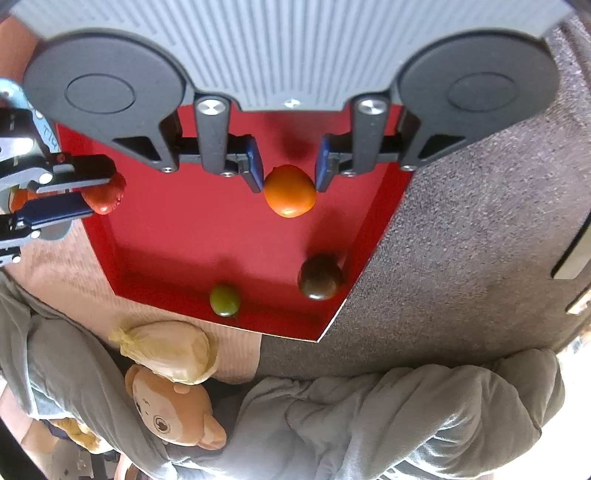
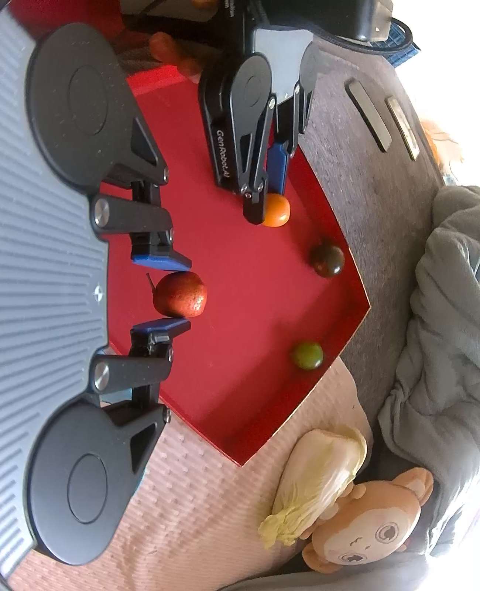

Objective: Organize fruits
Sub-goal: 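Grasp the orange tomato with the left gripper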

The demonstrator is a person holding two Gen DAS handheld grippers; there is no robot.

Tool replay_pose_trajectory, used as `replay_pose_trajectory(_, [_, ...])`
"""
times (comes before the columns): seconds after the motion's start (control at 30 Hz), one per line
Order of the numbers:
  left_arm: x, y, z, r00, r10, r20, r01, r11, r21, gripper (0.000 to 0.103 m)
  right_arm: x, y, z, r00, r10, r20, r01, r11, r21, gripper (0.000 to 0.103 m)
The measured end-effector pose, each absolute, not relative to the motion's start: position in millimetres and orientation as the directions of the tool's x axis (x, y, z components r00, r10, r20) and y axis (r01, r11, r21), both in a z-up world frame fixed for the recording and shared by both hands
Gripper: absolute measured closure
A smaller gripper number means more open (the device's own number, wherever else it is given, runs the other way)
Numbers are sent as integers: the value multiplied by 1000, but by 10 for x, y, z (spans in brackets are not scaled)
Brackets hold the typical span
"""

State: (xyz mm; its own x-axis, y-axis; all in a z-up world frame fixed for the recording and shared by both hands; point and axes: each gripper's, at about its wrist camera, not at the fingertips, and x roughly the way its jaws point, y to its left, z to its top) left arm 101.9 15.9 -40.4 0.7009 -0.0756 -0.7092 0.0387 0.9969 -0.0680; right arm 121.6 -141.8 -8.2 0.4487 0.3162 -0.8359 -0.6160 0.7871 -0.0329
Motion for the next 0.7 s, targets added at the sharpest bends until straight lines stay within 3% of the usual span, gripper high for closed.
replay_pose_trajectory(0.7, [790, -224, -250, 712, -117, -692, 103, 993, -62, 70, 949, -2038, 145, 494, 299, -816, -557, 830, -32, 71])
